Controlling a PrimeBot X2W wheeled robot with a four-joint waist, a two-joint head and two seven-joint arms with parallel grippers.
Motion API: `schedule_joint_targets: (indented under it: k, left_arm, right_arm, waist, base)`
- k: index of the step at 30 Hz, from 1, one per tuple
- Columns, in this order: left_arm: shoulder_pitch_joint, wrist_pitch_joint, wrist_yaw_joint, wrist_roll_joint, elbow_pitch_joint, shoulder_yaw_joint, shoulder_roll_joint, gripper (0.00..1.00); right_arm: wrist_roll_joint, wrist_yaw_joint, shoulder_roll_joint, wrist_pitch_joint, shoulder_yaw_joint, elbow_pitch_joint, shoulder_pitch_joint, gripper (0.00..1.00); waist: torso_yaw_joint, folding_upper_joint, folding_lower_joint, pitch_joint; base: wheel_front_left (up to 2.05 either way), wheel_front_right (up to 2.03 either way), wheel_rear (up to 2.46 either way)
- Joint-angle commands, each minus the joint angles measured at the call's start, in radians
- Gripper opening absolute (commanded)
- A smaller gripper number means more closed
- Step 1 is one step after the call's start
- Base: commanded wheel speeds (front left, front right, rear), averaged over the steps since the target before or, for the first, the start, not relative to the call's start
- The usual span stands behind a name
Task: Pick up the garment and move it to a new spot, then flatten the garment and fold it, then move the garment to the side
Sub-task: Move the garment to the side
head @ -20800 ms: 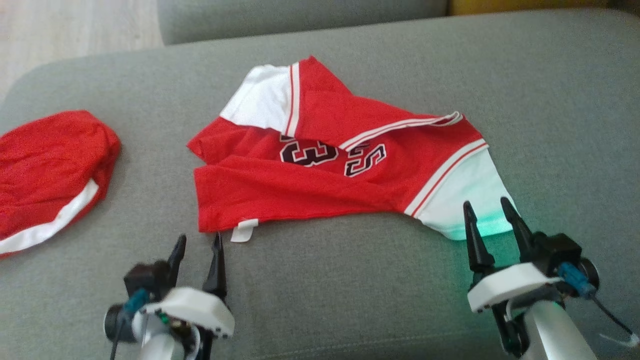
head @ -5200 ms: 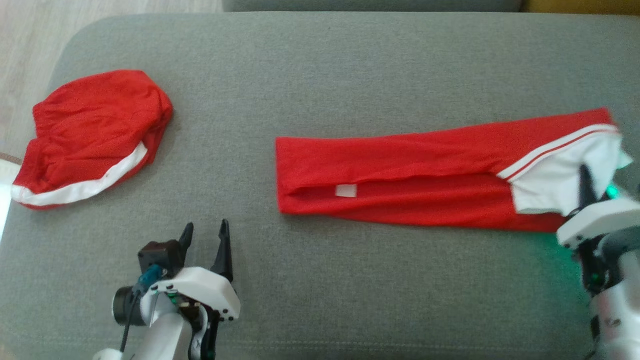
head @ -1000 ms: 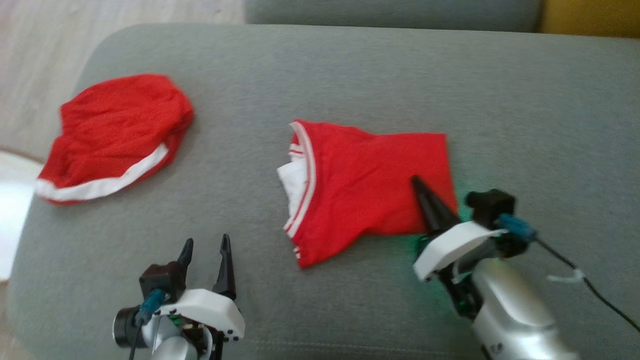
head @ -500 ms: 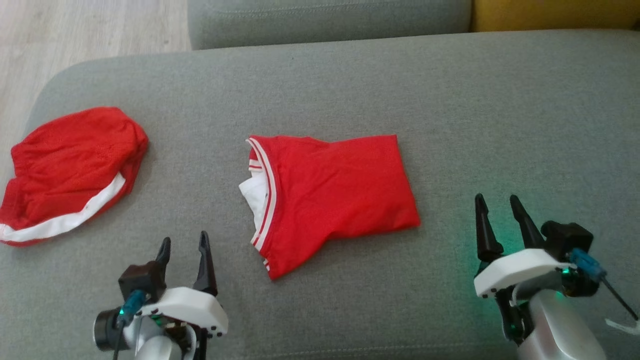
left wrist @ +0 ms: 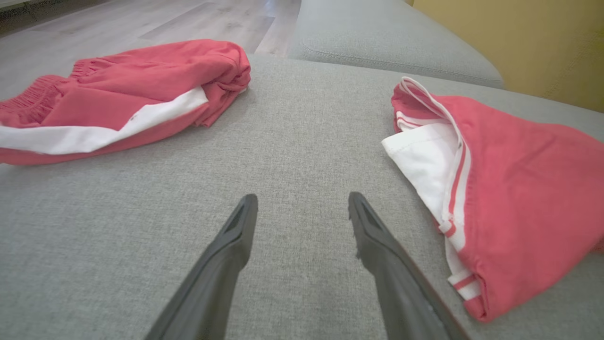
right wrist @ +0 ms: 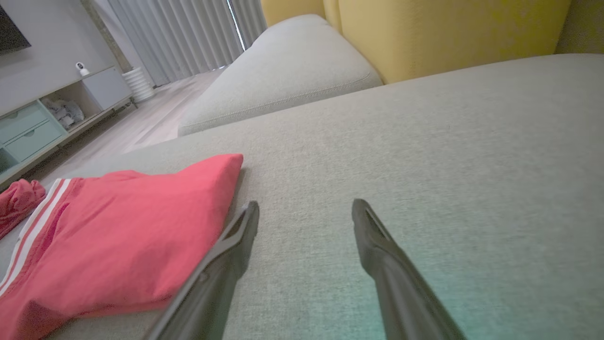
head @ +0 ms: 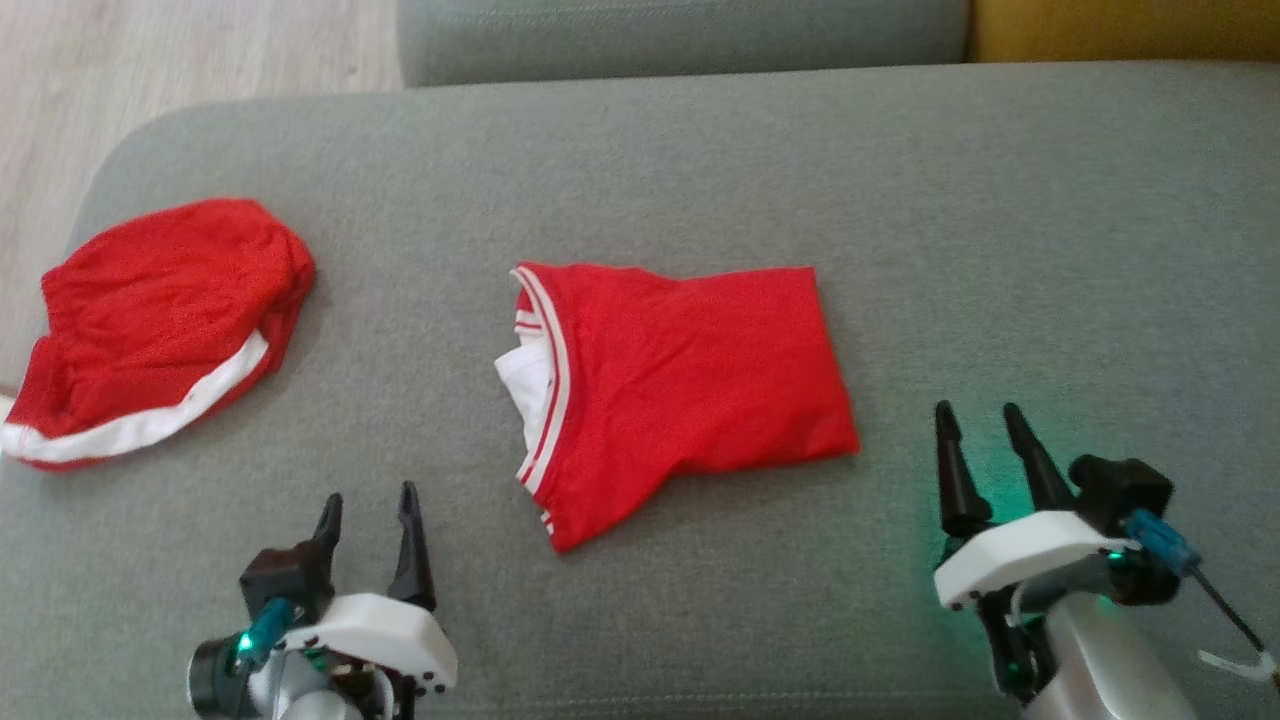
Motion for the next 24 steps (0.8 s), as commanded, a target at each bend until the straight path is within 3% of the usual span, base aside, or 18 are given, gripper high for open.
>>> schedule_joint_targets:
  k: [1,9,17,18,19,20,24]
  left_arm:
    - [-0.049,-0.012,-0.006,0.004,-0.037,0.018,0.007,1.0]
    - [-0.083,-0.012,-0.015,0.009,-0.035,-0.031,0.007,1.0]
    - [-0.11,-0.012,-0.016,0.005,-0.036,-0.05,0.007,1.0]
    - [-0.111,-0.012,-0.016,0.004,-0.037,-0.051,0.007,1.0]
    - [-0.113,-0.012,-0.016,0.004,-0.038,-0.051,0.007,1.0]
    - [-0.114,-0.012,-0.015,0.003,-0.039,-0.05,0.007,1.0]
    - [-0.109,-0.012,-0.016,0.007,-0.039,-0.042,0.007,1.0]
  right_arm:
    - [0.009,0.007,0.002,-0.012,0.042,-0.016,-0.05,1.0]
    - [0.04,0.007,0.002,0.002,0.133,0.077,-0.186,1.0]
    - [0.053,0.007,0.002,0.061,0.141,0.253,-0.291,1.0]
    - [0.068,0.007,0.002,0.07,0.153,0.269,-0.297,0.91]
    - [0.081,0.007,0.002,0.078,0.169,0.281,-0.302,0.39]
    - [0.1,0.007,0.002,0.08,0.179,0.289,-0.306,0.0]
    - [0.139,0.007,0.002,0.055,0.212,0.31,-0.32,0.0]
  waist:
    - [0.02,-0.0001,0.0,0.024]
    - [0.095,-0.0001,0.0,0.09]
    - [0.156,-0.0001,0.0,0.126]
    - [0.16,-0.0001,0.0,0.128]
    - [0.161,-0.0001,0.0,0.129]
    - [0.161,-0.0001,0.0,0.13]
    - [0.127,-0.0001,0.0,0.12]
  base:
    - [0.0,0.0,0.0]
    - [0.0,0.0,0.0]
    - [0.0,0.0,0.0]
    - [0.0,0.0,0.0]
    - [0.0,0.0,0.0]
    - [0.0,0.0,0.0]
    - [0.0,0.0,0.0]
